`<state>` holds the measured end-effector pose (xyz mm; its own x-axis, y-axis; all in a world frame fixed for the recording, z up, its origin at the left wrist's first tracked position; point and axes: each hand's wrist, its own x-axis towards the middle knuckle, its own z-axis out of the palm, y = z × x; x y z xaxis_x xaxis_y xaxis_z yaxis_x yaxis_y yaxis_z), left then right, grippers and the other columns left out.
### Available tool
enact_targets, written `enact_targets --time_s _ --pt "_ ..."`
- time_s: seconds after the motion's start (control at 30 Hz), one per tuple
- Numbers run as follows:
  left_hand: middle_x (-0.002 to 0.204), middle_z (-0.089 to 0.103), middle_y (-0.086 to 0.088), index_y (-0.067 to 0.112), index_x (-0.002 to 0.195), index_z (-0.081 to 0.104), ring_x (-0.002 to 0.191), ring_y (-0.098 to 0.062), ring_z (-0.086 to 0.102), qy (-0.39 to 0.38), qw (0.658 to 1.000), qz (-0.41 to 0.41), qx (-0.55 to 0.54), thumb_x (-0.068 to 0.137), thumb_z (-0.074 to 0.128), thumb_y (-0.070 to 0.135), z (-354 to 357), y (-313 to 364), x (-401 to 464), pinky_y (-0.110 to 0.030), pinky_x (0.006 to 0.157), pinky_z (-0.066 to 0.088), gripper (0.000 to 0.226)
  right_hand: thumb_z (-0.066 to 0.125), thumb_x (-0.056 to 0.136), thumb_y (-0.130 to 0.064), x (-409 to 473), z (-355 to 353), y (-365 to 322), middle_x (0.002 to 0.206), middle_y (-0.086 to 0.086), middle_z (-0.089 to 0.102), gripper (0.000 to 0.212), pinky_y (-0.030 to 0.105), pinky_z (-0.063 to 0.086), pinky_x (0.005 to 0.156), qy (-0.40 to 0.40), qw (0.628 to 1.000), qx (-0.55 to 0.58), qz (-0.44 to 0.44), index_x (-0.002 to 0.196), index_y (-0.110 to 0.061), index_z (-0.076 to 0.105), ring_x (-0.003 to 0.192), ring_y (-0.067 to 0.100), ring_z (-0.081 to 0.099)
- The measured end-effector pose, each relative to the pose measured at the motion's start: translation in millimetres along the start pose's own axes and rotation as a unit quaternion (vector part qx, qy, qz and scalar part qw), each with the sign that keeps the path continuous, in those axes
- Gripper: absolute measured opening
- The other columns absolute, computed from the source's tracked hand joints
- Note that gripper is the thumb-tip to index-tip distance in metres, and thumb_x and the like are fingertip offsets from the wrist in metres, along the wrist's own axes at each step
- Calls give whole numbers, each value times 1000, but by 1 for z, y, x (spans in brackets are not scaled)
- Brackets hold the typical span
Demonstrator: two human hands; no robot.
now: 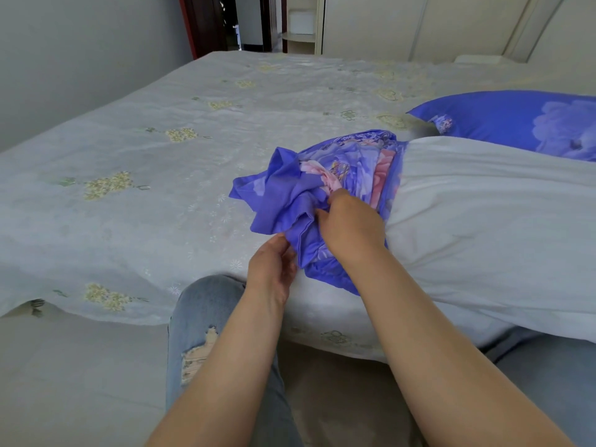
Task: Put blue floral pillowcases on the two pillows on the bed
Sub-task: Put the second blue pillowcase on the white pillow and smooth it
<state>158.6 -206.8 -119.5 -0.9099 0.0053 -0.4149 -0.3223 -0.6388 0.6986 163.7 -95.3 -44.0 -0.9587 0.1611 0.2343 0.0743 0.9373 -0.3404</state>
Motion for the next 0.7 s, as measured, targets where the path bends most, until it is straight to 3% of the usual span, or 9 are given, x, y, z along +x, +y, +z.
enact_targets --time_s 0.1,0.2,0.27,0.37,0.47,0.57,0.63,0.7 --pt "80 70 2 12 90 67 69 -8 65 -7 998 59 -19 92 47 5 2 -6 3 -21 69 53 21 48 94 -40 4 1 8 110 12 63 36 33 41 75 -7 1000 8 12 109 -9 57 103 33 58" --pt "80 70 -2 8 96 64 71 -11 65 -34 993 13 -113 95 42 3 5 -10 5 -23 70 57 23 50 92 -44 11 -1 14 101 10 64 36 30 38 70 -49 999 -1 6 102 -11 62 96 32 59" --pt "83 72 -7 5 100 64 81 -16 66 -60 980 -38 -185 97 43 8 8 -10 5 -29 79 55 21 53 90 -44 16 -6 16 92 8 60 35 29 38 70 -88 996 8 11 98 -10 61 94 30 59" --pt "82 72 -10 2 96 65 82 -18 67 -87 969 -75 -217 96 43 8 15 -9 5 -32 85 52 23 57 86 -36 26 -14 18 75 4 47 28 29 36 68 -139 990 10 14 75 -11 49 85 30 54" --pt "83 70 -9 2 93 65 87 -19 63 -102 967 -78 -219 92 41 3 22 -9 5 -31 88 50 23 62 81 -30 28 -18 15 61 1 38 38 27 32 60 -164 986 37 15 60 -17 34 73 25 44" --pt "91 68 -11 3 93 64 90 -22 63 -96 972 -65 -206 90 43 2 26 -9 7 -33 85 52 22 63 83 -29 27 -15 14 75 7 48 35 27 32 66 -146 987 61 16 64 -16 37 78 26 48" --pt "97 67 -13 0 98 63 91 -24 63 -81 978 -51 -187 91 42 -2 23 -10 10 -34 82 54 23 59 86 -26 24 -10 12 98 14 57 16 28 33 70 -116 992 48 0 81 -14 49 93 31 55" --pt "107 64 -15 -1 109 61 101 -26 62 -67 979 -42 -187 90 41 -5 19 -10 13 -36 85 53 28 53 91 -23 21 -5 10 113 12 60 19 29 35 73 -77 997 22 -17 105 -11 54 105 33 56"
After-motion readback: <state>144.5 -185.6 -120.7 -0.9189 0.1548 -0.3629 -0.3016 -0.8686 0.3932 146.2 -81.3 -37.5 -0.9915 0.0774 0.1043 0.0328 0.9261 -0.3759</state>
